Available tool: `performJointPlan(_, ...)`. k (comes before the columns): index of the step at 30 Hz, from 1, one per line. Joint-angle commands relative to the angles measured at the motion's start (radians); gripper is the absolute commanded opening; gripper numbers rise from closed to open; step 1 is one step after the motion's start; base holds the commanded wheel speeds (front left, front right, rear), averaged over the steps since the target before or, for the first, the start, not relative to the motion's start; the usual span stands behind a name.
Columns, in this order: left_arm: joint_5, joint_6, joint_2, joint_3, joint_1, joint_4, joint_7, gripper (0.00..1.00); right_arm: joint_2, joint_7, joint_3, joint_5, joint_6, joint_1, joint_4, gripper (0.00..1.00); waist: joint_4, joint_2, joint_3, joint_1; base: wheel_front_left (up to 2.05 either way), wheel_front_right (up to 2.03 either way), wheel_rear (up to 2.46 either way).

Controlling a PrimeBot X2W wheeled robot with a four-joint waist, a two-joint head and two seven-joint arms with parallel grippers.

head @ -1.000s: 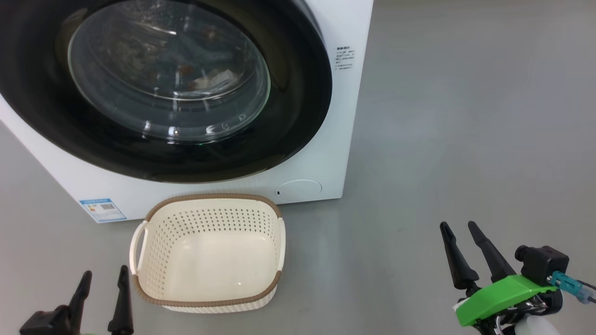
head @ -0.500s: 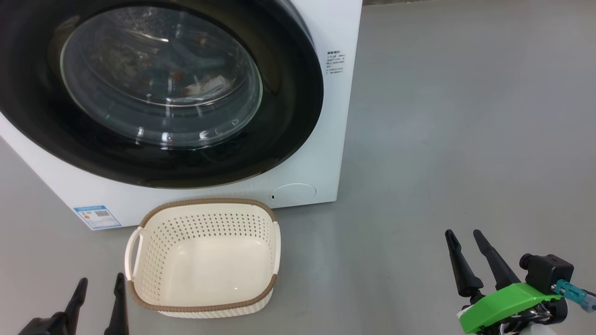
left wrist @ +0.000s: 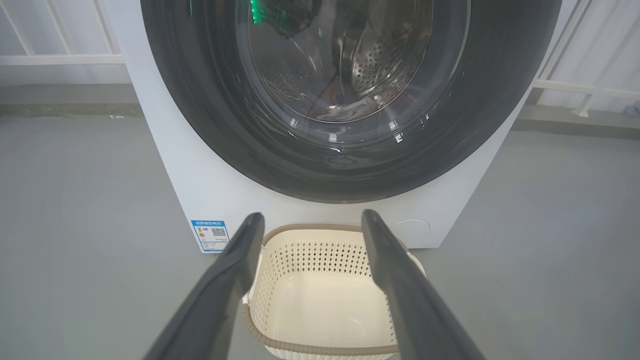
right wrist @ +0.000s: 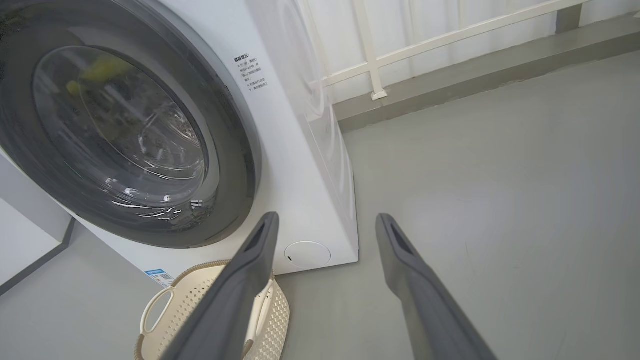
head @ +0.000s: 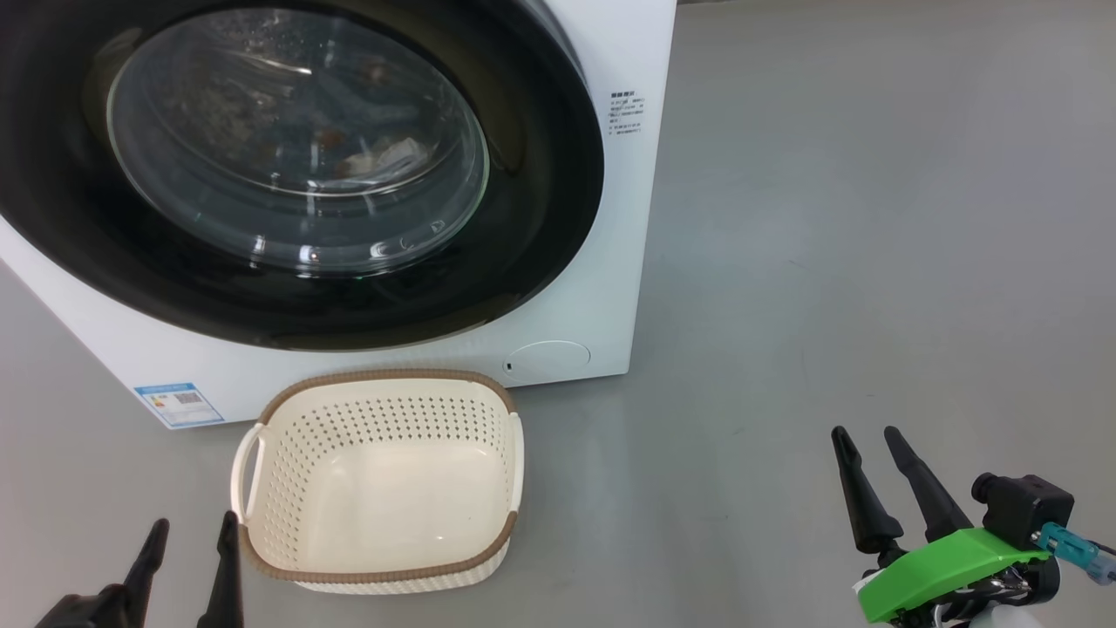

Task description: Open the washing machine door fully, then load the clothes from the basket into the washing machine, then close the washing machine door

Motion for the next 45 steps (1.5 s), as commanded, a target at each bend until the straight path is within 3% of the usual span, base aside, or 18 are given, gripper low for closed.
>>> performJointPlan(1, -0.01, -0.003, 0.025, 0.036, -0.017, -0.019, -0.006, 1.0, -0.003, -0.005, 0.018, -0.013, 0.001, 0.004, -0.028, 1.0, 0.0, 0.0, -0.001, 0.0, 0.0, 0.0, 0.0)
performJointPlan(2, -0.004, 0.0, -0.001, 0.001, 0.0, 0.002, 0.0, 0.0, 0.003, 0.0, 0.001, 0.001, 0.0, 0.0, 0.001, 0.0, 0.0, 0.0, -0.001, 0.0, 0.0, 0.0, 0.0)
performJointPlan(6, -0.006, 0.0, -0.036, -0.009, 0.005, 0.046, 0.002, 0.0, 0.021, 0.001, 0.009, 0.002, 0.0, 0.014, 0.047, 0.0, 0.0, 0.0, -0.001, 0.0, 0.0, 0.0, 0.0)
performJointPlan(13, -0.076, 0.0, -0.042, -0.004, 0.0, 0.044, 0.023, 0.0, 0.028, 0.02, -0.002, 0.061, 0.0, 0.019, 0.039, 0.0, 0.003, 0.0, -0.007, 0.0023, 0.0, 0.0, 0.0)
performJointPlan(18, -0.129, 0.0, -0.045, -0.001, -0.006, 0.043, 0.037, 0.0, 0.032, 0.034, -0.01, 0.104, 0.0, 0.019, 0.033, 0.0, 0.006, 0.0, -0.007, 0.0001, 0.0, 0.0, 0.0)
performJointPlan(45, -0.402, 0.0, -0.059, 0.017, -0.035, 0.03, 0.113, 0.0, 0.052, 0.109, -0.055, 0.329, 0.0, 0.021, -0.003, 0.0, 0.021, 0.0, -0.021, 0.0, 0.0, 0.0, 0.0)
